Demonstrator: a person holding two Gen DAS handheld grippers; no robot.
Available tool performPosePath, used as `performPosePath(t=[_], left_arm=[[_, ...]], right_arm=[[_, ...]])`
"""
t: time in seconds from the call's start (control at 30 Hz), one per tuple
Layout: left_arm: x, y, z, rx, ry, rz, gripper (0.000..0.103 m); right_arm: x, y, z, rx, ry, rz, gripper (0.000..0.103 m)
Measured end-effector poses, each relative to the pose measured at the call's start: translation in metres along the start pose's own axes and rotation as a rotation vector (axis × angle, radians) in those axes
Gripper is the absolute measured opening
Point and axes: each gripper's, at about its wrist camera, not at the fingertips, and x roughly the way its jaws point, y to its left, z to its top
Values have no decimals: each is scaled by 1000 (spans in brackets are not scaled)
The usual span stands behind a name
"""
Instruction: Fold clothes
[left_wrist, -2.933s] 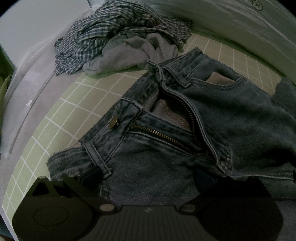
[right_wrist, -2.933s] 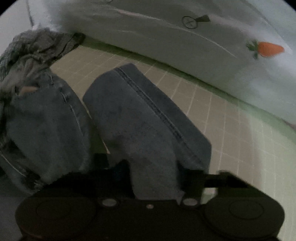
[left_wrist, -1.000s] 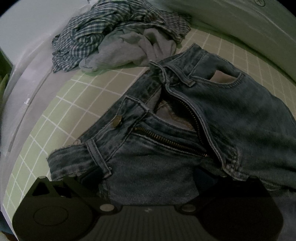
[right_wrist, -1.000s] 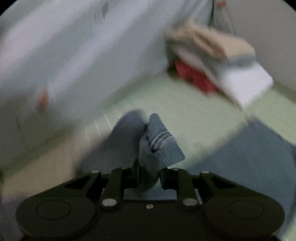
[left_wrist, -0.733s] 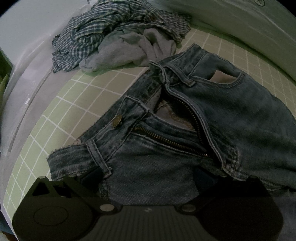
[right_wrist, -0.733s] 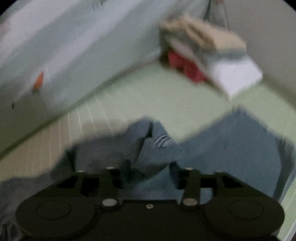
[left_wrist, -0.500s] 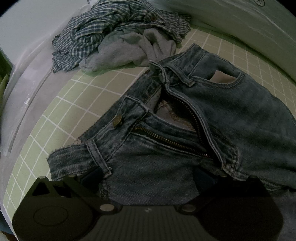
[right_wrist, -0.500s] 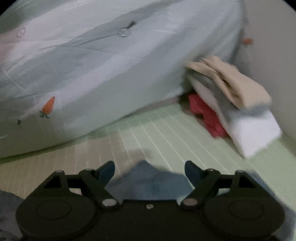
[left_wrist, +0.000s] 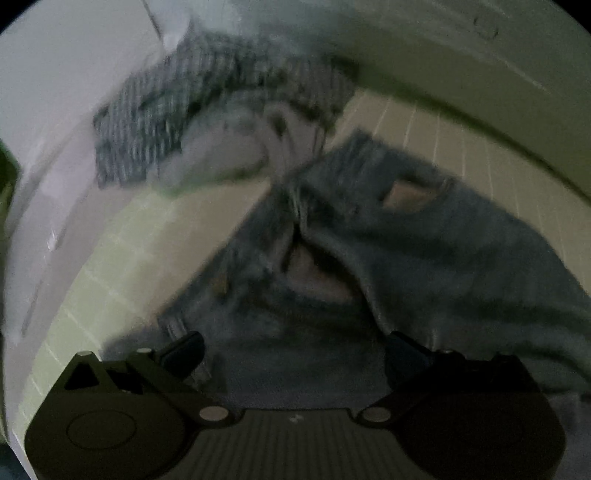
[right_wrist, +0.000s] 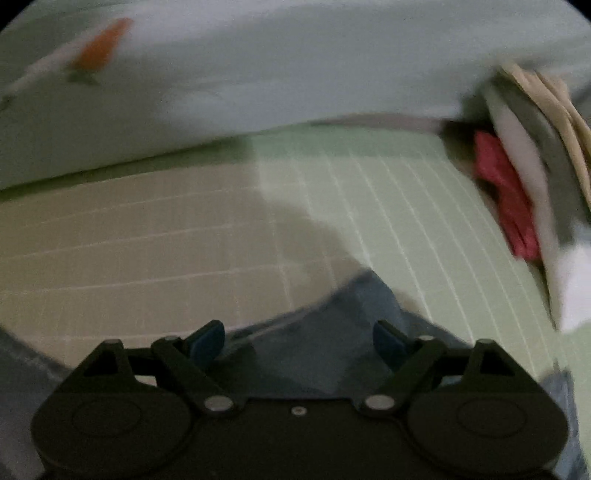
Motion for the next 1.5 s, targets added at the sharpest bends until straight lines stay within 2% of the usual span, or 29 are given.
performPosePath(t=[0.17, 0.33, 0.43, 0.5, 0.57, 0.6, 0.67, 0.77, 0.9, 1.03, 1.1, 1.17, 1.2, 1.27, 1.3, 1.33, 1.4, 1.5], left_arm=[[8, 5, 40, 22, -47, 20, 103], [49, 5, 79, -15, 2, -4, 103], [70, 5, 92, -29, 36, -70, 102], [80, 3, 97, -31, 42, -108, 93], [84, 1, 96, -22, 52, -138, 76], [83, 1, 95, -26, 58, -151, 72], [76, 0, 89, -7, 39, -186, 46], [61, 0, 77, 9, -9, -175, 35], [33, 16, 61, -12, -83, -90, 32], [19, 47, 45, -98, -91, 19, 33], [17, 60, 35, -156, -72, 26, 39], [10, 64, 28, -196, -66, 33, 54], [3, 61, 26, -192, -82, 42, 58], [-10, 56, 24, -180, -115, 61, 86], [-17, 53, 22, -174, -131, 71, 91], [-22, 50, 21, -176, -142, 59, 95], [-33, 42, 20, -182, -162, 33, 97], [-37, 23, 17, -191, -145, -18, 99]], right_arm=[[-4, -22, -4, 67, -9, -24, 88], [-16, -43, -17, 106, -5, -30, 90], [-26, -51, -24, 150, -5, -32, 91], [-32, -55, -28, 189, -1, -37, 93], [-35, -59, -31, 234, 5, -40, 93], [-36, -61, -32, 255, 8, -39, 93], [-38, -64, -35, 291, 13, -37, 93], [-42, -62, -39, 308, 13, -38, 93], [-57, -55, -44, 271, -16, -21, 93], [-72, -56, -51, 233, -58, 14, 93], [-74, -61, -55, 244, -69, 46, 93], [-69, -66, -58, 285, -59, 67, 94], [-64, -70, -58, 316, -56, 76, 96], [-54, -77, -60, 388, -61, 92, 100], [-50, -81, -60, 418, -69, 98, 101], [-44, -84, -60, 447, -78, 105, 102], [-32, -90, -58, 482, -75, 124, 102], [-14, -98, -54, 544, -49, 130, 102]])
